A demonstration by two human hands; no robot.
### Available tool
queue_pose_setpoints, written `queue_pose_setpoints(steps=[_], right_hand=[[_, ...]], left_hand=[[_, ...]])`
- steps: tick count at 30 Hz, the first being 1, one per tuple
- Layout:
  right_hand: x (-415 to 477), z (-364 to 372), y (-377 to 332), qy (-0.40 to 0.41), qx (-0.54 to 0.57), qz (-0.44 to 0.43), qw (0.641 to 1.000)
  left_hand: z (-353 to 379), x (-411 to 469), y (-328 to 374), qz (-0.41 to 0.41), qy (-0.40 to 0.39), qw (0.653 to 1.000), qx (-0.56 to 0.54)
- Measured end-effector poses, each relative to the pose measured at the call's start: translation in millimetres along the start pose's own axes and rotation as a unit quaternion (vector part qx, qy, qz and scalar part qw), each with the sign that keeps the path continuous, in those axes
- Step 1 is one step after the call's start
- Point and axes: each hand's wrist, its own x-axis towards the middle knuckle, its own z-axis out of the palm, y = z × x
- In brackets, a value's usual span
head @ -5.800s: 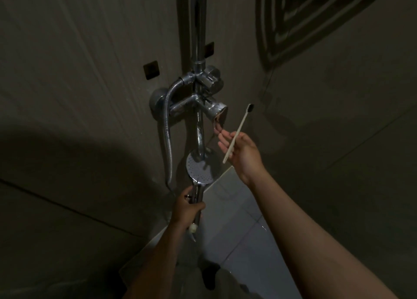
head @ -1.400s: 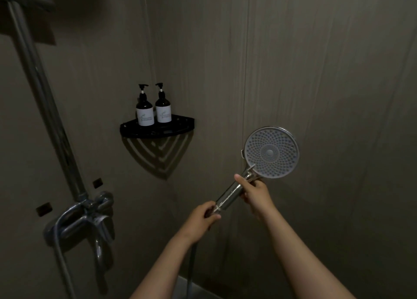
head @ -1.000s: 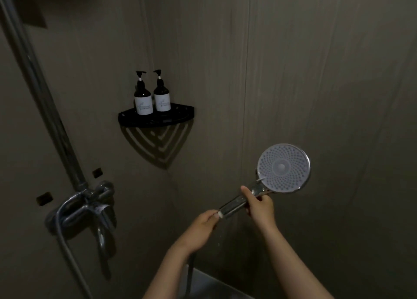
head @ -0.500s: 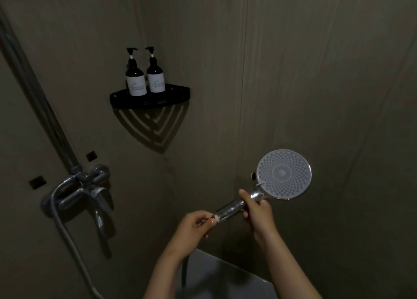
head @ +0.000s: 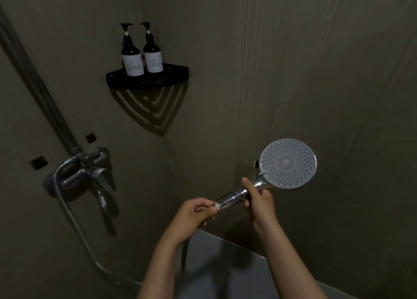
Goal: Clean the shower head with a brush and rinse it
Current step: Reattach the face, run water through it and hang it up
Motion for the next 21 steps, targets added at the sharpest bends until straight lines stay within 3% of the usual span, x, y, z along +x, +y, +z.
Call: queue_pose_setpoints(steps=[9,18,21], right_hand=[[-7.3,-4.6,-0.5,-0.012,0.02,-0.004,1.0],[-8.3,-12.6,-8.1,0.001,0.061,-0.016,0.998],[-10.1,-12.9,-7.2,-0.01,0.033,-0.015,0.999]], left_hand=[[1.4,-7.7,-1.4,-0.015,-0.022,0.999,0.033],[-1.7,-13.5,-4.5,-0.037,0.006,0.999,0.006],[5.6,-13.2,0.8,-0.005,0.023,1.0,-0.004]])
